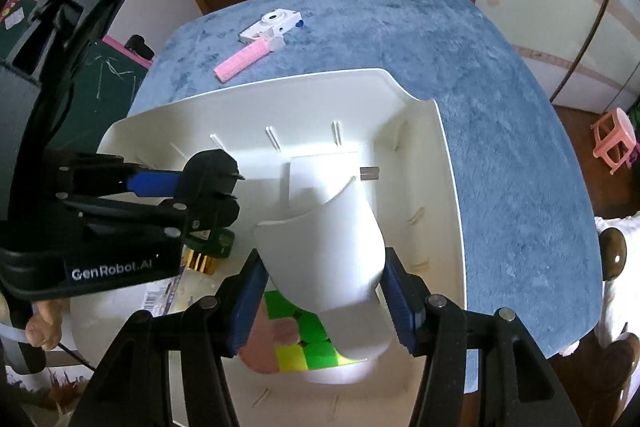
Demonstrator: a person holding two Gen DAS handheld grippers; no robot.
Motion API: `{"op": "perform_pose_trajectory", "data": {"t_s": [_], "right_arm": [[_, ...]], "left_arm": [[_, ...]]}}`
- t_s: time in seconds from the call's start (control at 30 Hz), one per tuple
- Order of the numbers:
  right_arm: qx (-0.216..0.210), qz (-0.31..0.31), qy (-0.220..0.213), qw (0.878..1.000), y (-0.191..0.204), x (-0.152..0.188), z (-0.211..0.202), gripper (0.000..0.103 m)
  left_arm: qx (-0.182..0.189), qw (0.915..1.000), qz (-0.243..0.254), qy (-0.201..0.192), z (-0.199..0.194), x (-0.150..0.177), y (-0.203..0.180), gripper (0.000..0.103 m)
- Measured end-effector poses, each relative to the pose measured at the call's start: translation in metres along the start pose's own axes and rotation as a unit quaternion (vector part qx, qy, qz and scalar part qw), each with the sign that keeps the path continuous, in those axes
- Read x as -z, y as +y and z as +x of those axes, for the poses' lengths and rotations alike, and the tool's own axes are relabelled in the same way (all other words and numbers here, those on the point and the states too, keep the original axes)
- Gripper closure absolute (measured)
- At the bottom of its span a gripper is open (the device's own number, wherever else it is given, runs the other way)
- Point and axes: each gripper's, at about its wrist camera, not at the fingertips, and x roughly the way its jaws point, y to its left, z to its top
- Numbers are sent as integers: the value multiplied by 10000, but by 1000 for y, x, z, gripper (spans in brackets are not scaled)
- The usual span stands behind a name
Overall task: Organize rigid objects
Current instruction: 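Lower the charger and white piece into the tray and open both grippers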
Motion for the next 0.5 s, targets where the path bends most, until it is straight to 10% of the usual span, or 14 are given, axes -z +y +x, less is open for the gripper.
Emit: {"op": "perform_pose_trajectory", "data": {"t_s": [0.2,0.5], "right_arm": [[41,-146,94,9998,2,-2,5,45],[-81,-238,-162,9996,6,-10,-10,39]], "left_arm": [[76,9999,-86,-67,-6,-1,4,37],[165,9987,-379,-312,-26,-3,18,36]]}}
